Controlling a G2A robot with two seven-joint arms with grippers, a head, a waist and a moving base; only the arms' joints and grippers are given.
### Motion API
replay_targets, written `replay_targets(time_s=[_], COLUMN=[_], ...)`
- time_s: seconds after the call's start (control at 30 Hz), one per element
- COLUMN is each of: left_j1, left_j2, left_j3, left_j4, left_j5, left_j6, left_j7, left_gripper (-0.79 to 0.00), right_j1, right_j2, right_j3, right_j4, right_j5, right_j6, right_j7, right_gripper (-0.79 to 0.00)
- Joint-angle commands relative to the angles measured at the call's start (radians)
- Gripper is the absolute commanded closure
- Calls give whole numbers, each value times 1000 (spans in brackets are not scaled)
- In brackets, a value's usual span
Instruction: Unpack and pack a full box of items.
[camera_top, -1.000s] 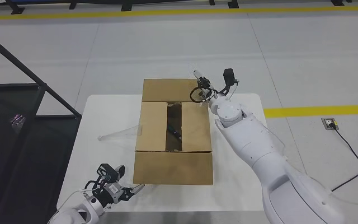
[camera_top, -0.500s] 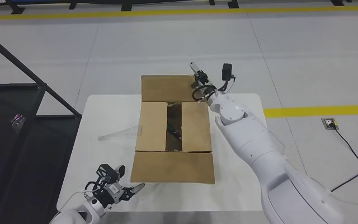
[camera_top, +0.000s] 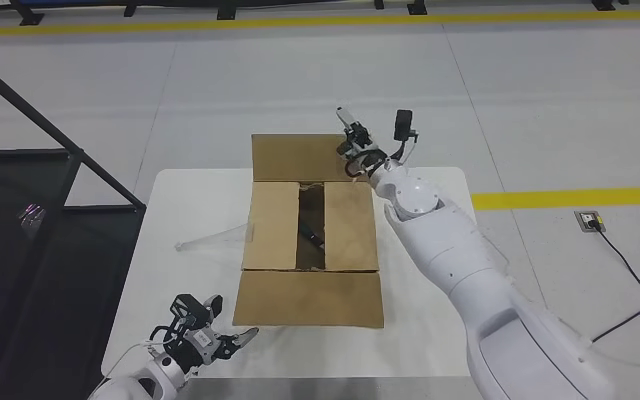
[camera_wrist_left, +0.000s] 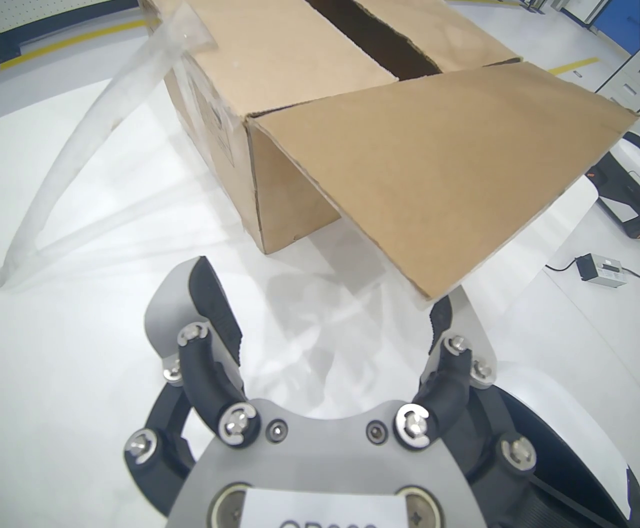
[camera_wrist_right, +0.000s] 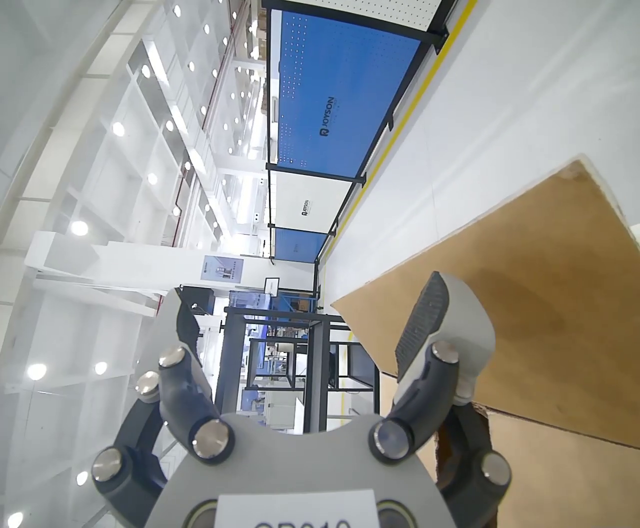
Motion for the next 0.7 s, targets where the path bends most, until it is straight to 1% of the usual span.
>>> replay_targets(time_s=[0.0, 0.13, 0.23, 0.33, 0.43, 0.47, 0.57, 0.67], left_j1=[-1, -4, -3, 1, 4, 7, 21, 55], left_j2=[0, 2, 3, 5, 7, 8, 12, 17], left_j3=[5, 7, 6, 1, -7, -10, -27, -66], left_j4=[-2, -1, 4, 13, 19, 20, 14, -2], left_j5=[2, 25, 45, 60, 67, 68, 89, 95], left_j6=[-2, -16, -27, -38, -47, -51, -79, -108], left_j7=[4, 11, 24, 41, 57, 63, 95, 151], left_gripper=[-785, -785, -785, -785, -785, -785, -785, -785], right_j1=[-7, -17, -23, -26, -26, -27, -28, -28], right_j2=[1, -2, -7, -12, -16, -16, -9, 2], right_j3=[5, 9, 20, 30, 41, 46, 61, 78], right_j4=[-17, -32, -24, -15, -12, -19, -33, -53], right_j5=[-13, -45, -47, -48, -51, -48, -45, -45], right_j6=[50, 137, 171, 187, 173, 154, 79, 16], right_j7=[-55, -133, -171, -196, -194, -174, -47, 81], right_gripper=[-785, -785, -785, -785, -785, -785, -785, -785])
